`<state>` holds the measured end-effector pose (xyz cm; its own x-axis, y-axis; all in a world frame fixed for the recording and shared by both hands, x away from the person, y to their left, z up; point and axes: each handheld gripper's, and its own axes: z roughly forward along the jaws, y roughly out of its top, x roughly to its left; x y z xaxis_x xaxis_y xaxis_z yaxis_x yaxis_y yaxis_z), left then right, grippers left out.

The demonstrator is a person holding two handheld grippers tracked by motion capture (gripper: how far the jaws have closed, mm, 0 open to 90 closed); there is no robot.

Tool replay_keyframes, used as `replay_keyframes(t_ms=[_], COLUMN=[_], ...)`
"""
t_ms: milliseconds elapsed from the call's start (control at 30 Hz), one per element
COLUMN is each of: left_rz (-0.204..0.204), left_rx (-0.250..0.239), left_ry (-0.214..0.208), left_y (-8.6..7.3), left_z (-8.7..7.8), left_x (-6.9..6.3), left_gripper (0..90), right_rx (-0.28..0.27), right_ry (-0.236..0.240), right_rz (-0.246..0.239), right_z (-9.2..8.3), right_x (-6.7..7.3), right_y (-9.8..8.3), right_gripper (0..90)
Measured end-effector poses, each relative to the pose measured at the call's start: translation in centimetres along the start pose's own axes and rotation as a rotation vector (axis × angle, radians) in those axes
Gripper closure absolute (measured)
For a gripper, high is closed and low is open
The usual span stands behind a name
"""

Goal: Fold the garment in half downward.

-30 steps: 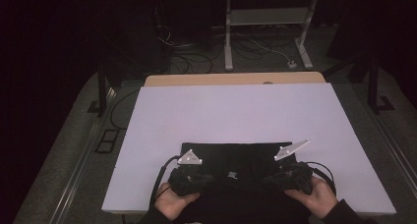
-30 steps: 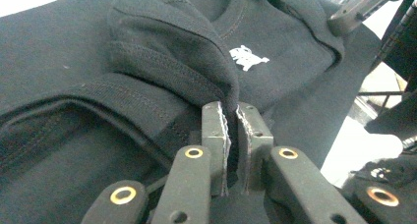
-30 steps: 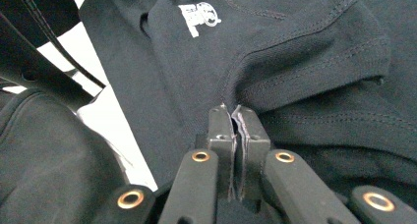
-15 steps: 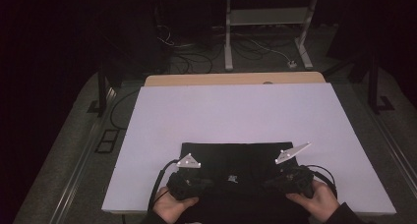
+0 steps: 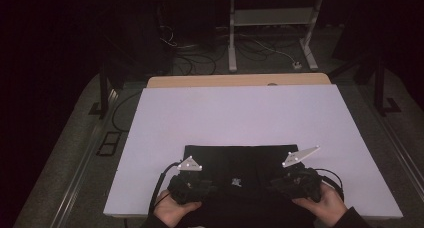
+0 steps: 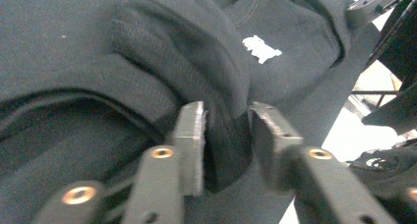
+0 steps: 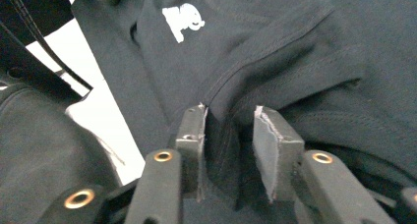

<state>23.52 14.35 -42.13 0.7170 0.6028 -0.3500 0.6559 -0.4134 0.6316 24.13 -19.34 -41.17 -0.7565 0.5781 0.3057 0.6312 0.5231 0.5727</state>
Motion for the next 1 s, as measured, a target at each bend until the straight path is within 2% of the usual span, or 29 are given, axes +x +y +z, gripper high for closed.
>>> replay_keyframes(t_ms=[67, 167, 333, 533, 633, 800, 900, 1000], left_rz=[-0.005, -0.003, 0.012, 0.027, 0.033, 0.045, 0.048, 0.043], left_rx=[0.001, -0.010, -0.011, -0.022, -0.025, -0.018, -0.017, -0.012], left_ry=[-0.023, -0.042, -0.018, -0.037, -0.035, -0.054, -0.051, -0.062], left_y=[0.1, 0.3, 0.5, 0.7, 0.8, 0.9, 1.0, 1.2], left_z=[-0.2, -0.5, -0.7, -1.0, -1.1, -1.2, -1.2, -1.0], left_x=[0.2, 0.5, 0.5, 0.8, 1.0, 1.1, 1.3, 1.4], left_gripper=[54.6, 51.1, 38.3, 27.4, 23.3, 14.0, 10.0, 2.0], right_rx=[-0.013, -0.032, -0.041, -0.049, -0.049, -0.047, -0.049, -0.046], right_ry=[-0.004, -0.002, 0.005, 0.000, -0.005, -0.005, -0.007, -0.016], right_rz=[-0.005, 0.016, 0.022, 0.045, 0.048, 0.057, 0.059, 0.064], right_z=[-0.3, -0.6, -0.9, -1.2, -1.2, -1.4, -1.5, -1.5], right_x=[0.0, -0.3, -0.7, -0.9, -1.0, -1.0, -1.1, -1.1], right_y=[0.0, 0.0, 0.0, 0.2, 0.2, 0.4, 0.4, 0.5], right_gripper=[56.9, 51.7, 40.5, 24.3, 20.1, 13.3, 12.0, 2.8])
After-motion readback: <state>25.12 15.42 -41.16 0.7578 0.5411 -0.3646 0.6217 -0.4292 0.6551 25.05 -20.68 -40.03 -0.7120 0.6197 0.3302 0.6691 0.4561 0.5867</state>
